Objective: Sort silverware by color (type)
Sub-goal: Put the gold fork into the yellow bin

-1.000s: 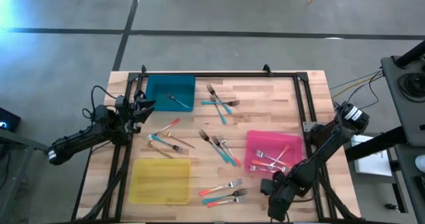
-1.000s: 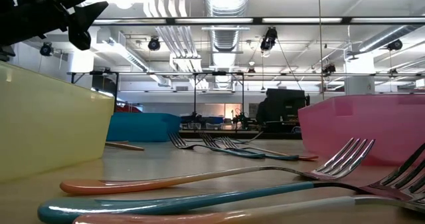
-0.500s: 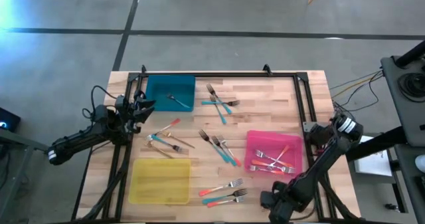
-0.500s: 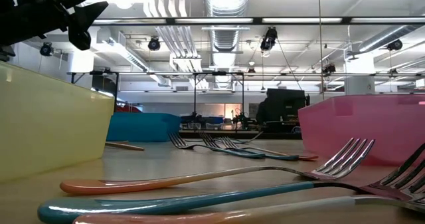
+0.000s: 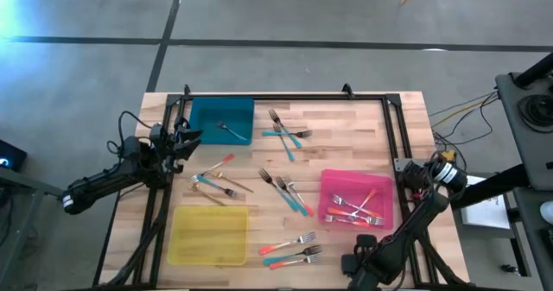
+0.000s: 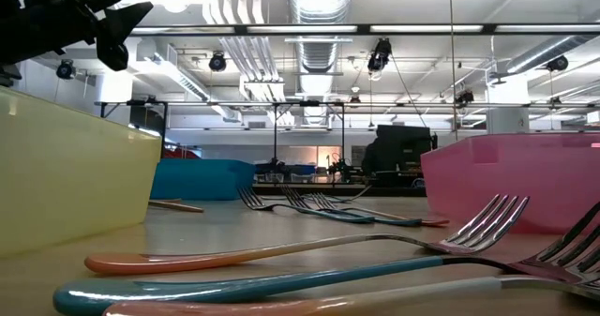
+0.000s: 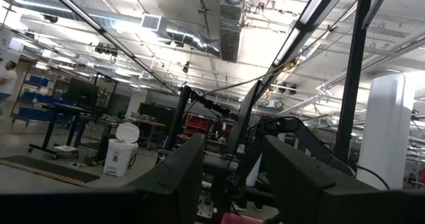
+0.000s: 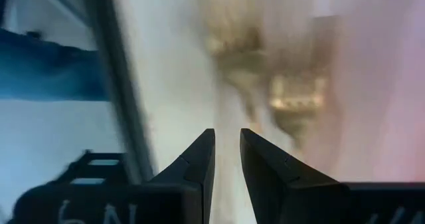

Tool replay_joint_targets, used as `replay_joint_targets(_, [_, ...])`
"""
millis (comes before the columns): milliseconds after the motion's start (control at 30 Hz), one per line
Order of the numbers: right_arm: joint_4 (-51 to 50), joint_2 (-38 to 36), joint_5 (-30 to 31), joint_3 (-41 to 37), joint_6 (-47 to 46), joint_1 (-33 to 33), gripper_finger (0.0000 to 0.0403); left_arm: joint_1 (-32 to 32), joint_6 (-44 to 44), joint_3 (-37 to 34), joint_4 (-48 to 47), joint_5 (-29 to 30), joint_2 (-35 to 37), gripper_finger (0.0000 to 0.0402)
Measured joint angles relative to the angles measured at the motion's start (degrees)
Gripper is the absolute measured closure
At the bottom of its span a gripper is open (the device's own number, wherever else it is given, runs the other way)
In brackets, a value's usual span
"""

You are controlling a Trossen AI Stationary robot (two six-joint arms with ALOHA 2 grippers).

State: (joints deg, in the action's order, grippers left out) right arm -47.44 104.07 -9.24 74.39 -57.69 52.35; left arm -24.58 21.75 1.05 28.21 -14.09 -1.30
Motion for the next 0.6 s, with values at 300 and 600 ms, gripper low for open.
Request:
replay_joint_targets(300, [-3.34,0.77,0.47,-0.01,2.21,0.03,0.0339,-0.01,-0.01,-0.02,0.0,0.0,0.0,0.026])
replay_joint_targets(600, [-2.89,1.05,2.14,-0.02,0.93,0.16,0.0339,0.0,0.0,-0.02,0.0,0.02,0.0,0.026])
